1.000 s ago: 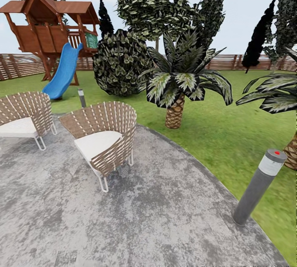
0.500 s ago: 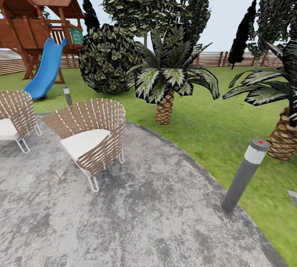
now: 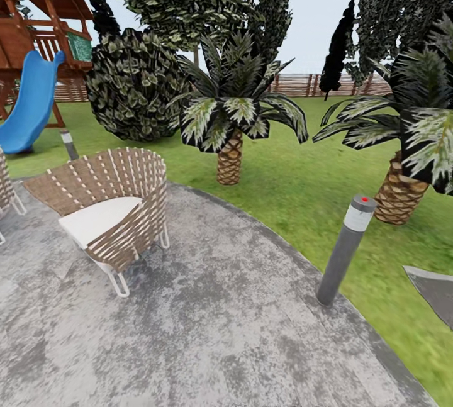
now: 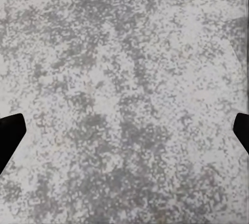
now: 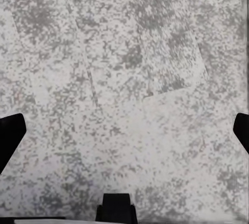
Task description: In the garden, pick up the pesticide atomizer on the floor and spray pesticide onto both trees until each tree trunk is fully covered.
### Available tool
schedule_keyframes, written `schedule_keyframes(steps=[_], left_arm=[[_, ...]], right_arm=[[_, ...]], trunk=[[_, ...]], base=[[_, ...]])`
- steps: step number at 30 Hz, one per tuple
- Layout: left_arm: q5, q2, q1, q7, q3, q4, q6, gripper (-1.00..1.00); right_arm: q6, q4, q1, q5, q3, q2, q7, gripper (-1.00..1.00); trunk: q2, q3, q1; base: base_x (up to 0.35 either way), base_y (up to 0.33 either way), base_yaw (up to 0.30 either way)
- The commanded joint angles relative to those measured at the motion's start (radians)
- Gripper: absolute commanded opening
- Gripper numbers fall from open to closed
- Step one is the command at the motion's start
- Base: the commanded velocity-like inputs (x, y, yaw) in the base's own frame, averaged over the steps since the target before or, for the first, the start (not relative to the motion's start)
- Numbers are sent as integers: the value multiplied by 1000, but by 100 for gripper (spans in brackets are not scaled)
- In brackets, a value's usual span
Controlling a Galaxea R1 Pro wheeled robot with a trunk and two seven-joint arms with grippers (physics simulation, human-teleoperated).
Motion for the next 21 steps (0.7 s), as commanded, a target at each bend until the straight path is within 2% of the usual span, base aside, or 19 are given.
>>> schedule_keyframes(steps=[1, 21], left_arm=[[0, 0, 0, 0, 0, 0, 0, 100], [0, 0, 0, 0, -2, 1, 0, 100]], right_arm=[[0, 0, 0, 0, 0, 0, 0, 100], [0, 0, 0, 2, 2, 0, 0, 100]], trunk=[[-7, -4, 4], [-147, -85, 81]], base=[[0, 0, -246], [0, 0, -254]])
